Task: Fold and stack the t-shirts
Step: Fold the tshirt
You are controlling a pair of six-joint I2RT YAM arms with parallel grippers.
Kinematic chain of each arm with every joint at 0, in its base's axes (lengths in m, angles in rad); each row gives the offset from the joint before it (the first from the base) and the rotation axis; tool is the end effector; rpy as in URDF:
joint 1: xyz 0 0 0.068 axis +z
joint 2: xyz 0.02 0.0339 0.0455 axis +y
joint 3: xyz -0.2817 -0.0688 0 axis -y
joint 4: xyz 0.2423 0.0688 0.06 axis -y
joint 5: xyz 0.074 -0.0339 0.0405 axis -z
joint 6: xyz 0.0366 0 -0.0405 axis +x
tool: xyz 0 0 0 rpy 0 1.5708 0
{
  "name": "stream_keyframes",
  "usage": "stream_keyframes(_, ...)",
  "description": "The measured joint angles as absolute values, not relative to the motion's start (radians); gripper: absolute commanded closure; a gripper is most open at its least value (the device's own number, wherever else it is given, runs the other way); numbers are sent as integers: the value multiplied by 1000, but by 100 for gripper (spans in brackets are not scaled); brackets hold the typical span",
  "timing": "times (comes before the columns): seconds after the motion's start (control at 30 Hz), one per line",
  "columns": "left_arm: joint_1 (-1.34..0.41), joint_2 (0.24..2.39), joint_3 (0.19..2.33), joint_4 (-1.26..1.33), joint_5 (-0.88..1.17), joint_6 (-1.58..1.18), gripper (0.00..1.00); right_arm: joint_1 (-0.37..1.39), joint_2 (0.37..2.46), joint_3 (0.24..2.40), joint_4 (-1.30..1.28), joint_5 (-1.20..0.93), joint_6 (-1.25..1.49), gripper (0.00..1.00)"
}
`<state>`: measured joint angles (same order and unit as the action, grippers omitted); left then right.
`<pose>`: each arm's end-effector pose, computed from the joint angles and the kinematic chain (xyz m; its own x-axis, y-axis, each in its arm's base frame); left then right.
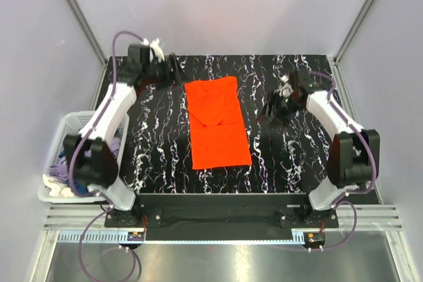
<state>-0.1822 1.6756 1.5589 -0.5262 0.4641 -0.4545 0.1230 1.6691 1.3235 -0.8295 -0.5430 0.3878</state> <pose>0.3732 -0.0854 0.3610 -0.7556 -0.2600 -0.6013 0.2033 0.7795 -0.5925 0.3317 0.0601 0.2710 -0.9622 0.2073 -0.1765 0.0661 0.8068 0.5871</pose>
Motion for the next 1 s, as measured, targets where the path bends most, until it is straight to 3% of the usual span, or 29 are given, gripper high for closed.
stream_keyframes(0.17,-340,1401,1064,-523,382,-458,22,204,1552,1016,-754,-563,412,30)
stream_keyframes(0.27,-504,1280,806,-537,320,-511,22,224,1536,908,-703,-574,429,30)
stream_keyframes(0.37,-555,1147,627,-513,310,-609,24,224,1523,832,-639,-588,453,32)
stream_keyframes(0.73,-556,1071,439,-336,253,-914,26,223,1600,663,-351,-726,562,40)
stream_keyframes(1.0,-556,1131,401,-228,240,-1111,35,223,1607,628,-253,-762,617,41)
